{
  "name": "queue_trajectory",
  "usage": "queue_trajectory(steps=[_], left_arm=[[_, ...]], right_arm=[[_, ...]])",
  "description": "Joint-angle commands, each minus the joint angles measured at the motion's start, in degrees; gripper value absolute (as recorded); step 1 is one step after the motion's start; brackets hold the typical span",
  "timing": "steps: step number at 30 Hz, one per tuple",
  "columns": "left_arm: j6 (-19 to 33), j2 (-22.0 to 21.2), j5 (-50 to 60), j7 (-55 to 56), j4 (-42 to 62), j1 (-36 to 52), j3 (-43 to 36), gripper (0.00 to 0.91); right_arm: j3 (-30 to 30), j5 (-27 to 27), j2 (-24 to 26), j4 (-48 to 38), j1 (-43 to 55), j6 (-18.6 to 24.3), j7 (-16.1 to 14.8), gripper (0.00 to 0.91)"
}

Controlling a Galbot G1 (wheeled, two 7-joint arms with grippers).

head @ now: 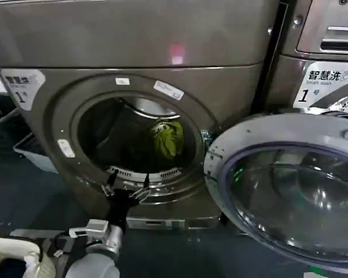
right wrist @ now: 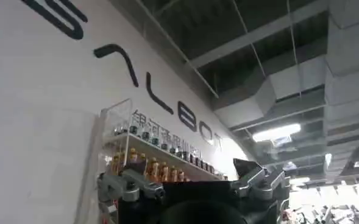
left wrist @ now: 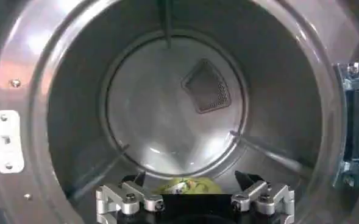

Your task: Grasp the clothes from the dryer.

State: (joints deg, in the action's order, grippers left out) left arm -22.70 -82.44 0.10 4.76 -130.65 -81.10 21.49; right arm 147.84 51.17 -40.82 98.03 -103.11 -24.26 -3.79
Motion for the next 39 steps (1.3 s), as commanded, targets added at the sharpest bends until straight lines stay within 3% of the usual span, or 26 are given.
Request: queue_trajectory(steps=[1,12,20,24,31,39], left_arm=[[0.02,-0.13,0.06,-0.03,0.05,-0.09,-0.05,0.907],[0.40,0.02,-0.09,-0.07,1.71,1.22,0.22,0.907],[0.69,0.68,-1.45,-0.47,7.86,10.90,-0.14,0.907],[0.47,0.60,-2.93,-0.44,14.18,17.19,-0.20,0.907],[2.66,-0.50,-5.10,-0.25,36.85,36.67,-1.01,0.907],[5.88,-2.70,-3.88,-1.54,56.00,48.82,-0.94,0.907]], right_arm=[[-0.20,-0.08,0.03,0.02,0.23,0.10,-0.37,0.907],[-0.29,-0.82,-0.04,1.04,-0.20,-0.20,-0.12,0.907],[1.99,-0.91,-0.56,2.74,-2.79,0.59,0.54,0.907],[3.37,-1.00,-0.63,2.72,-4.18,0.96,-0.12,0.907],[3.30,-0.73,-0.88,2.68,-4.29,2.13,-1.82,0.907],[3.63,-0.85,-0.81,1.57,-4.18,2.73,-2.42,0.907]])
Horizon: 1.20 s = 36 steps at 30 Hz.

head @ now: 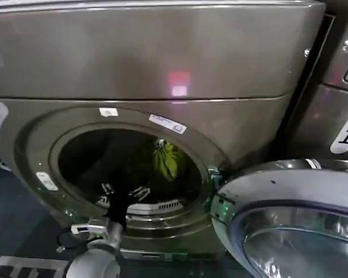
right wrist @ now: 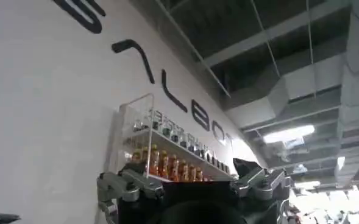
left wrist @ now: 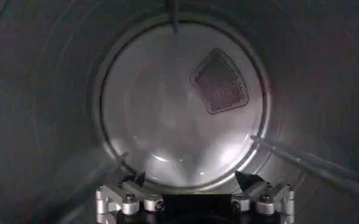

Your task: Grasp the clothes from the dryer.

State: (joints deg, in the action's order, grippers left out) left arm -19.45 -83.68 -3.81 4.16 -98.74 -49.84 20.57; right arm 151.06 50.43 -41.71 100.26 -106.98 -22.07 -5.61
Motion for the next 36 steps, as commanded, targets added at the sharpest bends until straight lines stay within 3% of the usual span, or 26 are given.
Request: queue_trajectory(steps=[1,8,16,20,27,36], left_arm=[[3.35,-1.90,0.27,-1.24,26.91,19.22,-0.12,0.907],[5.25,-0.61,5.46,-17.42,45.72,31.53,-2.68,0.907],[13.52,1.40,11.36,-44.08,66.62,43.34,-12.79,0.907],[18.62,2.13,24.32,-54.28,75.72,48.87,-19.10,0.907],[19.90,1.35,47.20,-56.04,82.67,54.85,-24.59,0.907],[17.32,-0.55,53.79,-55.83,86.17,59.16,-26.49,0.907]], right_arm=[[0.34,-0.09,0.14,-0.82,-0.24,0.55,-0.61,0.907],[-0.29,-0.10,-0.33,-0.82,0.40,0.99,-0.85,0.907],[-0.32,-0.09,-0.31,-0.99,0.51,1.11,-0.98,0.907],[-0.17,-0.09,-0.45,-1.49,0.31,1.25,-1.15,0.907],[0.11,-0.07,-0.49,-1.81,0.23,1.43,-1.41,0.907],[0.26,-0.12,-0.53,-1.97,0.21,1.66,-1.60,0.907]])
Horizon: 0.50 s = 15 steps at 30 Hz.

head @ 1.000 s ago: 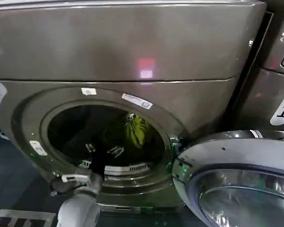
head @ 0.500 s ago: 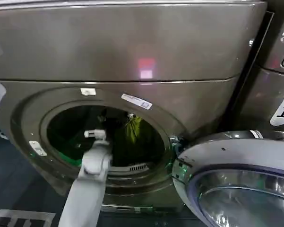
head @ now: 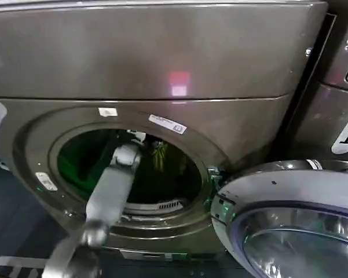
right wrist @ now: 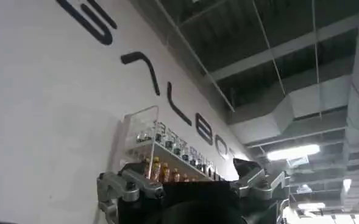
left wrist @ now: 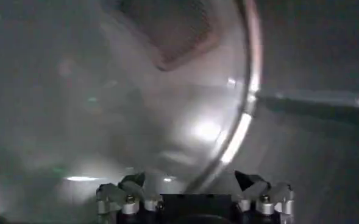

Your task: Grasp the clothes from the dryer.

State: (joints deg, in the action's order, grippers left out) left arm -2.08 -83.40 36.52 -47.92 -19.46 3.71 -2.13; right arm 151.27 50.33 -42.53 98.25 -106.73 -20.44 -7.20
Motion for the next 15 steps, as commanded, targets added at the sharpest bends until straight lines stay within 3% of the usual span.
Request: queue_trajectory(steps=[1,15], left_arm=[[0.08,-0.94,13.90,-3.84,6.88,5.64,-4.01,0.907],[1.63,-0.75,14.33,-4.97,9.22,6.15,-6.60,0.907]], right_arm=[[0.04,-0.02,0.33,0.08,-0.04,0.02,-0.03,0.907],[-1.01,-0.22,0.27,0.25,1.10,0.03,-0.05,0.907]])
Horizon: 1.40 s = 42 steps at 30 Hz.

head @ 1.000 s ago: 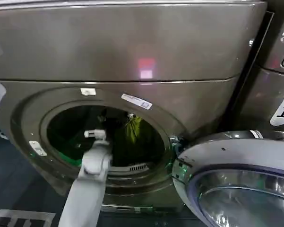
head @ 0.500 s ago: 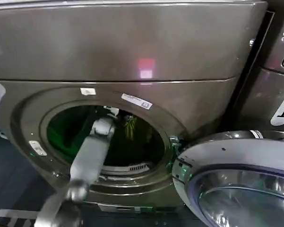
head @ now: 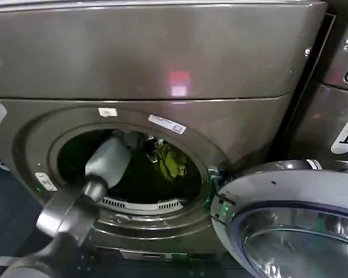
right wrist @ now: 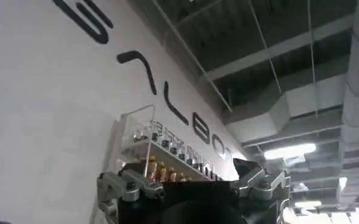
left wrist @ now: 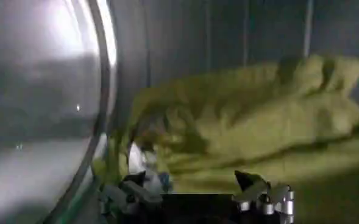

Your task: Grasp the clothes from the dryer.

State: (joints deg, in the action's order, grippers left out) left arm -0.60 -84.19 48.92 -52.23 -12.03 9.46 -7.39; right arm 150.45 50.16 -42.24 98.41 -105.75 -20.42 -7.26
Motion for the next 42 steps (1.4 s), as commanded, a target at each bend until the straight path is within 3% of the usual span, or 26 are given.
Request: queue_trajectory(steps=[1,19,22,23,27,28,36,42], left_arm=[[0.18,0.08,1.69,-0.62,1.79,0.20,-1.32,0.907],[2.19,0.13,-9.35,-0.14,-0.10,-4.22,-0.91,0.907],[2.71,0.27,-10.38,-0.85,-0.01,-4.44,-0.83,0.671],[3.04,0.32,-11.44,-1.18,-0.03,-4.45,-0.72,0.546],[4.05,0.34,-13.39,-1.53,0.12,-4.51,-0.66,0.262],[4.12,0.31,-13.86,-1.58,0.08,-4.51,-0.62,0.137],[4.91,0.32,-14.42,-2.19,0.04,-4.49,0.29,0.000],[5.15,0.54,-14.50,-2.60,-0.32,-4.94,0.76,0.000]], right_arm=[[-0.06,-0.04,0.00,0.09,-0.01,0.01,0.04,0.907],[0.13,-0.04,-0.63,0.86,-0.90,0.25,-0.11,0.907],[-0.14,-0.08,-0.61,0.86,-0.67,0.29,-0.12,0.907],[-0.27,-0.13,-0.61,0.84,-0.57,0.35,-0.17,0.907],[-0.39,-0.22,-0.57,0.70,-0.39,0.49,-0.25,0.907],[-0.38,-0.25,-0.59,0.61,-0.39,0.53,-0.24,0.907],[-0.40,-0.35,-0.45,0.46,-0.30,0.64,-0.28,0.907],[-0.77,-0.42,-0.58,0.51,0.05,0.70,-0.31,0.907]])
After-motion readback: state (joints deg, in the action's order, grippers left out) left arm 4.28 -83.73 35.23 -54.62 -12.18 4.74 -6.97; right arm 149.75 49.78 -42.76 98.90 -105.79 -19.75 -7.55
